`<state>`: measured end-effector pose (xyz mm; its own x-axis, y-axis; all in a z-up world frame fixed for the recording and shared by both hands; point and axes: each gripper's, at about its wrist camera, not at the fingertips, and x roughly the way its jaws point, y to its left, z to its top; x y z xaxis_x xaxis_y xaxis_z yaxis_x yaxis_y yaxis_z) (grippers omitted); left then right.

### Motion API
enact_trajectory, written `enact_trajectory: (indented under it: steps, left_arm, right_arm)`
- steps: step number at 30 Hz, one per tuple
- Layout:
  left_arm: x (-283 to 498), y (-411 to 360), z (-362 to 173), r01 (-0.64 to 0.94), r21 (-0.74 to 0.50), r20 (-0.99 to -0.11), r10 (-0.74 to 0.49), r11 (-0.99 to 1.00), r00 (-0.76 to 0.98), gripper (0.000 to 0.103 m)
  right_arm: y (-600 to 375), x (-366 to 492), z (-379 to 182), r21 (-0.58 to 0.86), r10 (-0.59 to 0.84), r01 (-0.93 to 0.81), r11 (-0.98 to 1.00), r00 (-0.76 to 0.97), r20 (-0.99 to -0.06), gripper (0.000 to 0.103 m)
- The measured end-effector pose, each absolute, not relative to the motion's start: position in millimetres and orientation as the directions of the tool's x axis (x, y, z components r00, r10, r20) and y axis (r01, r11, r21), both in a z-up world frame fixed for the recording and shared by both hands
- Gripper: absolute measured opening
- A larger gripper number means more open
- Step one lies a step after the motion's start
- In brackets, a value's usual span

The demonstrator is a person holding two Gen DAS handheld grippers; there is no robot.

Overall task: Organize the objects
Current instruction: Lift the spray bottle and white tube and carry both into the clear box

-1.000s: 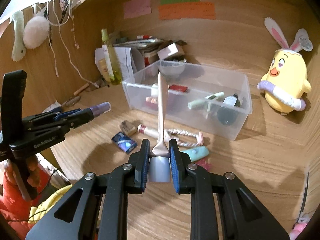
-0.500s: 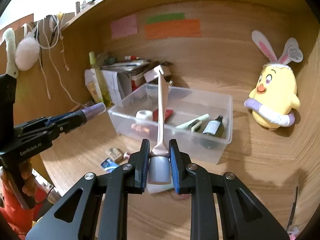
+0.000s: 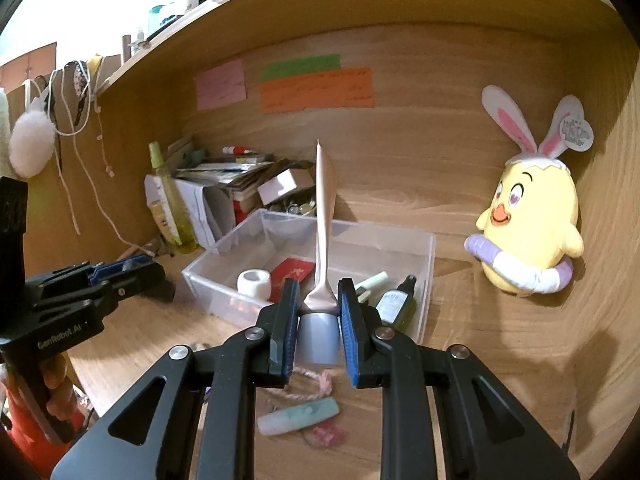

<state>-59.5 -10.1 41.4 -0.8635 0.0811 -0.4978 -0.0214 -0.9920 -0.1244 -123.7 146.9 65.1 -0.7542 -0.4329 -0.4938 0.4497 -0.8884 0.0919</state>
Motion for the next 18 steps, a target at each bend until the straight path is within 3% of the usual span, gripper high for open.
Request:
enact_trajectory:
  steps: [18]
  left_arm:
    - [-105.0,-39.1,67.8,0.013,-0.148,-0.46,0.057,-0.989,-0.886,0.025]
  right_arm:
    - [134.0,-173.7,58.2,0.066,-0.407,0.444,-0.894,-0.74,-0.535,0.018]
